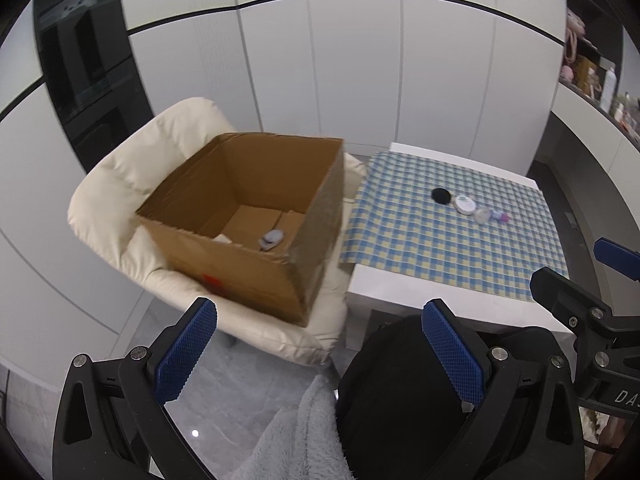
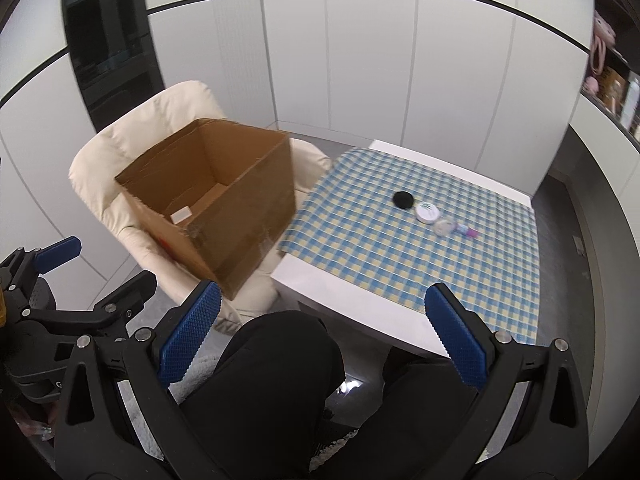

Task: Organize objects
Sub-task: 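Move both open tools back over the checkered table toward the remaining items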

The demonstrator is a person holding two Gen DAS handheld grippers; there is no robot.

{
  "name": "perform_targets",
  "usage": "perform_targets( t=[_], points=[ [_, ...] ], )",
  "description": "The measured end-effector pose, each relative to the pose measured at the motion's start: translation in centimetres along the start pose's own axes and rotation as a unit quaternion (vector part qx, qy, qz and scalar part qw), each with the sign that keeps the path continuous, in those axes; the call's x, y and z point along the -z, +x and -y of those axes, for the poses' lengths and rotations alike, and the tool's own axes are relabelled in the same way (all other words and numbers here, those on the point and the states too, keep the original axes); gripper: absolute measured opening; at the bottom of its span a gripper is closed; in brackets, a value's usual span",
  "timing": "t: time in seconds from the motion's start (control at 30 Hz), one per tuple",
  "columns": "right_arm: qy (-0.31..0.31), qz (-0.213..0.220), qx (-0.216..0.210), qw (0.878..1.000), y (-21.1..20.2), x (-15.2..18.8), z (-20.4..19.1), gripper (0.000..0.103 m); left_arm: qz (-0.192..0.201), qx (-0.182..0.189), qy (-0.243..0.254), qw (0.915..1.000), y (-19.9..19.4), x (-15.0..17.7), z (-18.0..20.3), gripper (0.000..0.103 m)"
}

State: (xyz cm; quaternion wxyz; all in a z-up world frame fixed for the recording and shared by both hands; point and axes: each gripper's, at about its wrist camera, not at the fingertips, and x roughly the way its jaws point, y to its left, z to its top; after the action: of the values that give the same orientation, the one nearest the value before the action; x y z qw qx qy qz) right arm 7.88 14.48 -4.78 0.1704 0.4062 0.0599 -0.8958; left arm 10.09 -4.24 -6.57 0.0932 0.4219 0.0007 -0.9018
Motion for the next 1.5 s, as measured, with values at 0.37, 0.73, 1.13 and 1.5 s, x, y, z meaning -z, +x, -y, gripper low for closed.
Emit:
perform_targets(
  t=[0.37, 0.73, 1.13, 1.5],
  points=[
    [0.057, 0.001, 0.038, 0.998, -0.8, 1.3, 5.2, 0.103, 0.004, 0.038, 0.047, 0.9982, 0.4, -1.3, 5.4, 0.102],
    [0.114, -0.005, 0.062, 0.992, -0.8, 2.8, 10.3, 0.103, 0.005, 0.063, 0.076, 0.9951, 1.6, -2.5, 9.8, 0.102],
    [0.148, -0.023, 0.091, 0.985, 1.4, 3.3, 14.5, 0.103, -0.020, 0.066, 0.074, 0.9949, 4.9, -3.8, 12.0, 0.102],
    [0.155, -0.024, 0.110, 0.981, 4.2, 2.3, 17.3, 0.103, -0.045, 0.071, 0.058, 0.9948, 9.1, -5.5, 13.4, 0.102]
  ],
)
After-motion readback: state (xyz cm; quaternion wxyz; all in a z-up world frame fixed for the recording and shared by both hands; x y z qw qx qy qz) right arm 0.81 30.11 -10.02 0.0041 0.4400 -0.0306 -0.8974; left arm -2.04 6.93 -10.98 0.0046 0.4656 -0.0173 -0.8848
